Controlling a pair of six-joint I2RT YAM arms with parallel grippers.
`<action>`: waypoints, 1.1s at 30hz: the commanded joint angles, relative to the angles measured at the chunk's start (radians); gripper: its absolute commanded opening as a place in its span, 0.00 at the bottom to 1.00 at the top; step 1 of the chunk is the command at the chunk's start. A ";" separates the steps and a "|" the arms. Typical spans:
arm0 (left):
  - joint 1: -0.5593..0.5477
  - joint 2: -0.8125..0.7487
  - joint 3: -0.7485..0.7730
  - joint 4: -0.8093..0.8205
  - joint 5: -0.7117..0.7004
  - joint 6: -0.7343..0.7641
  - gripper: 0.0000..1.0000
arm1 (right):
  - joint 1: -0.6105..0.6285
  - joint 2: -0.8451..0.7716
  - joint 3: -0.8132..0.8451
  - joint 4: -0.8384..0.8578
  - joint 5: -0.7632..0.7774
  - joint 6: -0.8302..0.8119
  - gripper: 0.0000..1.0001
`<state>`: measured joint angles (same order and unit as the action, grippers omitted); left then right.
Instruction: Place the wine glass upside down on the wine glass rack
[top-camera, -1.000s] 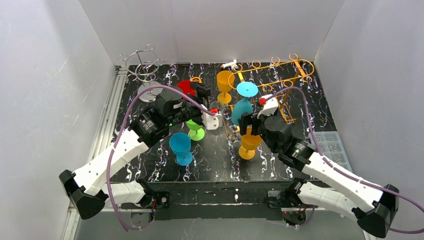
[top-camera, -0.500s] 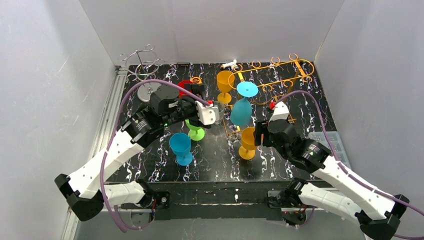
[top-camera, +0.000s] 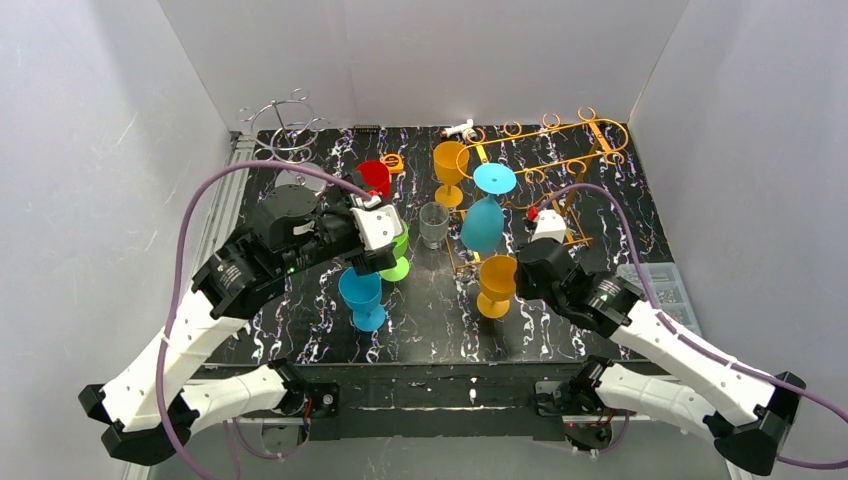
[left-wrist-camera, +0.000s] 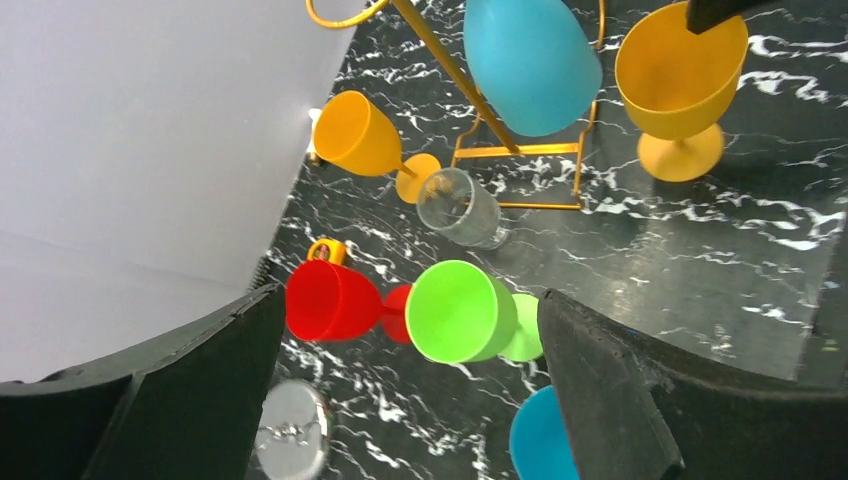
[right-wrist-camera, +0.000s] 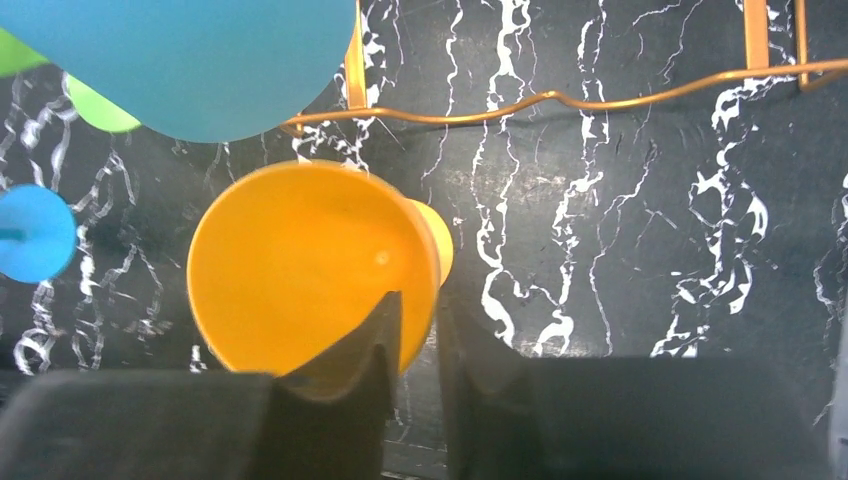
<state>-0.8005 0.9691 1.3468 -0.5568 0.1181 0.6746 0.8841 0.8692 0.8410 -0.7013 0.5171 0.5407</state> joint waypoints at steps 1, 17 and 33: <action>0.003 -0.012 0.075 -0.133 -0.006 -0.181 0.97 | 0.003 -0.068 0.009 0.011 0.036 0.020 0.20; 0.003 0.003 0.176 -0.281 0.122 -0.443 0.98 | 0.003 -0.011 0.133 -0.082 -0.029 -0.011 0.27; 0.004 -0.007 0.168 -0.277 0.120 -0.424 0.98 | 0.003 0.014 0.051 -0.074 -0.109 0.007 0.27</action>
<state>-0.8005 0.9741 1.4879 -0.8238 0.2214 0.2535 0.8841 0.9100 0.9176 -0.7834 0.4355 0.5331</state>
